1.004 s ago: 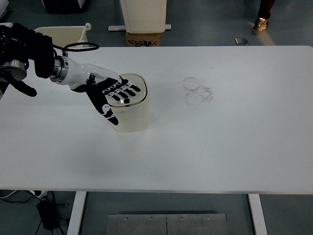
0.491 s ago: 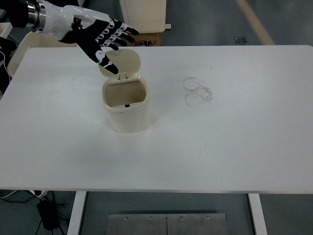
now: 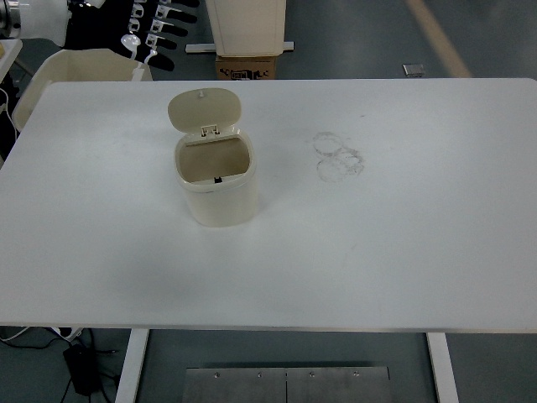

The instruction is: Open trash bin

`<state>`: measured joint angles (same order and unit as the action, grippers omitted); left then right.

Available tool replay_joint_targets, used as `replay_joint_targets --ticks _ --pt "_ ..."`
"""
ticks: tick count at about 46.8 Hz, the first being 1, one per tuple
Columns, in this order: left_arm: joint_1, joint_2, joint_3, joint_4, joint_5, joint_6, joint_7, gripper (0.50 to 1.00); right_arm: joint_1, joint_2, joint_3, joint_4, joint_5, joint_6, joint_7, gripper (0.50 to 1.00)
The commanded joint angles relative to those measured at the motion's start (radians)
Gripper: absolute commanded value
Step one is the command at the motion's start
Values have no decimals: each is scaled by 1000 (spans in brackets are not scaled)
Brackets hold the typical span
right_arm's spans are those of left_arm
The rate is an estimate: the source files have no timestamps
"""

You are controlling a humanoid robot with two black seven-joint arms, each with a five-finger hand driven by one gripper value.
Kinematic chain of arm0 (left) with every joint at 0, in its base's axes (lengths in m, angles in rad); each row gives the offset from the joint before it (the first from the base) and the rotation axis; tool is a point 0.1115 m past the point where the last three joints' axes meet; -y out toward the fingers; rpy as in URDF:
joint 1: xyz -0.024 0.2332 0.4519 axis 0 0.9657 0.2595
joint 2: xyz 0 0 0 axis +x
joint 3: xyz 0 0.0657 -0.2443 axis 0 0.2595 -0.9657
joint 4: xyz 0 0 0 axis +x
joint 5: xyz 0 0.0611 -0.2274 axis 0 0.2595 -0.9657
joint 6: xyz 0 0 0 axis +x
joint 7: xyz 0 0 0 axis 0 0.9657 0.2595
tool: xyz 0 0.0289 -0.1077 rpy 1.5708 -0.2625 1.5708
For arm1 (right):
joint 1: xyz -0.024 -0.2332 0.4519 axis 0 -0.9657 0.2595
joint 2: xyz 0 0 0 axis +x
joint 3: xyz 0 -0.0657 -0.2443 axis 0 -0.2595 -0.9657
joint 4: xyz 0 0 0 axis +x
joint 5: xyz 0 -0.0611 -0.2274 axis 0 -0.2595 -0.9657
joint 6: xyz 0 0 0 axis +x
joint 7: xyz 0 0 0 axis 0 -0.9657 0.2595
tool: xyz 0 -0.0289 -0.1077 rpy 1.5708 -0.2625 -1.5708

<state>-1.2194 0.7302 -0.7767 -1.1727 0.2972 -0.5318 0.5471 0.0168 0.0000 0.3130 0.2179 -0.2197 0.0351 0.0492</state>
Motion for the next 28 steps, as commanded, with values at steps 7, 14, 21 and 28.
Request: replay_joint_targets --ticks 7,14,21,28 --pt "92 -12 -107 45 -49 35 -94 1000 0 0 0 0 0 0 0 991" --pt "147 -11 -131 93 -136 75 -262 1000 0 0 0 0 0 0 0 991" --pt "162 -14 -131 165 -159 156 -337 1000 0 0 0 0 -1 0 0 991" --pt "190 -55 -138 237 -239 167 -374 1000 0 0 0 0 -1 0 0 991"
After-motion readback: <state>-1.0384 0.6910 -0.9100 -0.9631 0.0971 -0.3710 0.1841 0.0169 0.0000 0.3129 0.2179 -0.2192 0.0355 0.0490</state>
